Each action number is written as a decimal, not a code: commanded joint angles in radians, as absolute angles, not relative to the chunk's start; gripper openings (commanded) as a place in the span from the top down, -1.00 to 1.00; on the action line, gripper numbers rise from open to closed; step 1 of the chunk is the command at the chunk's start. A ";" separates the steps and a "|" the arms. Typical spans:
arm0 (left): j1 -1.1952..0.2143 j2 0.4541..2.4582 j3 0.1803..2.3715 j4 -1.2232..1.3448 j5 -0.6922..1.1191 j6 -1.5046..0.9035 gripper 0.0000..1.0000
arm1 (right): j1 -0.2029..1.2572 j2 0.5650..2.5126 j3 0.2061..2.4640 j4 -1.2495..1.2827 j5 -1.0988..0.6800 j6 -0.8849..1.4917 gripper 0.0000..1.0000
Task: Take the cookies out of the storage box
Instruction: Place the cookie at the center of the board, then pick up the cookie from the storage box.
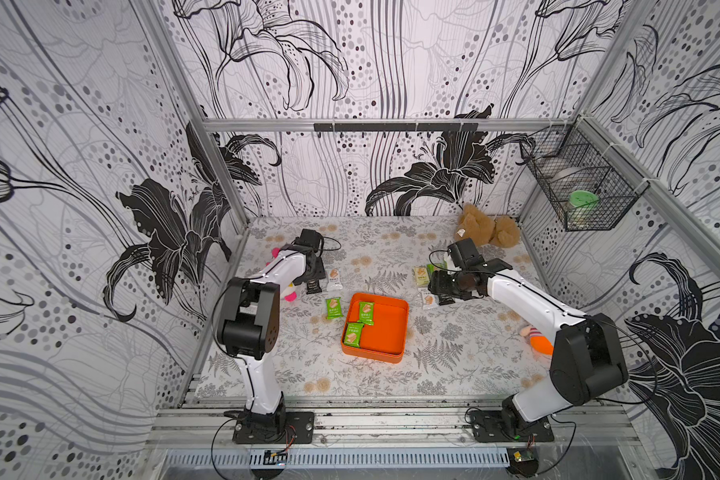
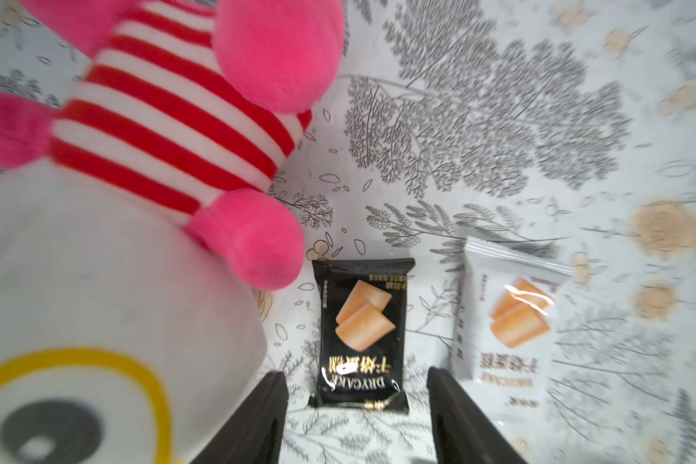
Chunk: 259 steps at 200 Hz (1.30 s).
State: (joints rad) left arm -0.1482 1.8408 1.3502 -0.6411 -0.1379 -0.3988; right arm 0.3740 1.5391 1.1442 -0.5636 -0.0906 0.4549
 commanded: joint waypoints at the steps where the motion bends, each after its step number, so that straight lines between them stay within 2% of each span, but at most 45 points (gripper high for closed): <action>1: -0.193 1.742 1.317 -0.678 -0.112 -0.445 -0.19 | 0.368 1.488 1.105 -0.550 -0.105 0.443 -0.42; 81: -0.505 1.547 1.143 -0.647 -0.158 -0.696 -0.21 | 0.369 1.402 1.006 -0.520 -0.143 0.444 -0.44; 145: -0.731 1.656 1.170 -0.683 -0.217 -0.761 -0.22 | 0.368 1.348 0.949 -0.527 -0.150 0.436 -0.46; 259: -0.737 1.868 1.279 -0.681 -0.215 -0.718 -0.28 | 0.368 1.329 0.942 -0.558 -0.111 0.395 -0.47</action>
